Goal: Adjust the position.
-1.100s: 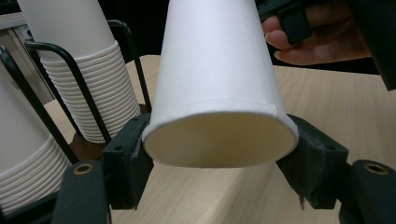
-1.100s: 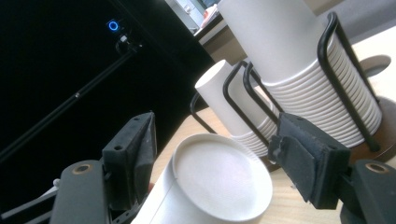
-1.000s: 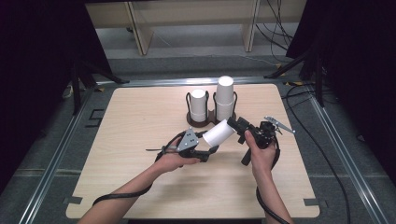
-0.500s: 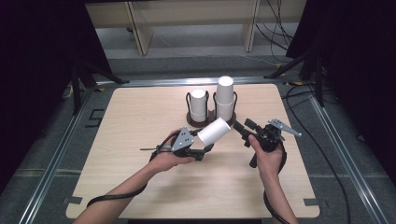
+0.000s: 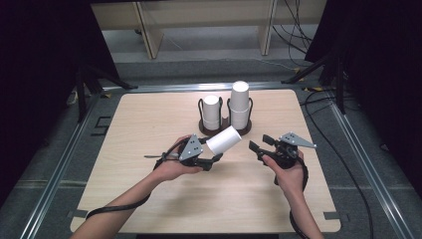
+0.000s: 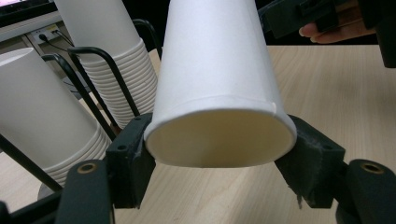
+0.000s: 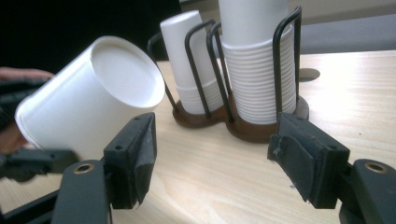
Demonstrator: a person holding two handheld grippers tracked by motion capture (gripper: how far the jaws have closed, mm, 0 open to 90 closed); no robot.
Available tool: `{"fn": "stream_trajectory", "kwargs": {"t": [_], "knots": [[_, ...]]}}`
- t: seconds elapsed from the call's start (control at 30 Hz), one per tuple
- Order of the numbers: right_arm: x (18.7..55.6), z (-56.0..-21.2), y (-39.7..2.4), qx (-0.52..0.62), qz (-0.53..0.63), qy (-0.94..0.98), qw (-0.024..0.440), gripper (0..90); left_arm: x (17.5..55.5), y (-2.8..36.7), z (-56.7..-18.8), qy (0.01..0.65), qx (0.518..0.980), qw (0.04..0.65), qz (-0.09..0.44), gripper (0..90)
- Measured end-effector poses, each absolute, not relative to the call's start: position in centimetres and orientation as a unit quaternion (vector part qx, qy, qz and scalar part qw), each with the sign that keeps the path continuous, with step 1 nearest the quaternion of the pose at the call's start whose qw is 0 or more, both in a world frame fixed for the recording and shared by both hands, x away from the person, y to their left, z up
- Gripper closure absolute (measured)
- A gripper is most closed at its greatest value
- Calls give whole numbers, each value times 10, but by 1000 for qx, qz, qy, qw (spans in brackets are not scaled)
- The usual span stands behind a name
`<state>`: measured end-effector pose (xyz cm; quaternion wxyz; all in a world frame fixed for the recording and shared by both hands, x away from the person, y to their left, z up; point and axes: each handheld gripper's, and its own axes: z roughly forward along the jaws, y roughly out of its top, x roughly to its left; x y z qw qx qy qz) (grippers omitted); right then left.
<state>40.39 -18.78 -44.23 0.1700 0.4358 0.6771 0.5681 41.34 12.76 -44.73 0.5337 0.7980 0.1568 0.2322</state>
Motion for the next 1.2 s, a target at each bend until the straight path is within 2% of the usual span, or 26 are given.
{"fn": "stream_trajectory", "kwargs": {"t": [0.43,0.47,0.5,0.67,0.9,0.97,1.2], "knots": [[404,-448,-188,387,544,723,181,295,414,144,-439,124,823,510,217,316],[402,-448,-187,394,547,720,163,294,413,145,-438,121,825,509,215,316],[404,-448,-189,374,541,733,174,295,412,147,-437,112,830,506,208,315],[403,-448,-190,360,534,747,168,295,411,150,-436,91,841,497,194,313],[400,-450,-187,331,535,764,142,294,410,154,-435,65,859,477,175,312],[401,-448,-188,318,526,774,152,294,410,154,-434,60,862,472,173,312],[401,-446,-184,293,523,787,145,294,412,154,-427,32,878,447,169,313]]}}
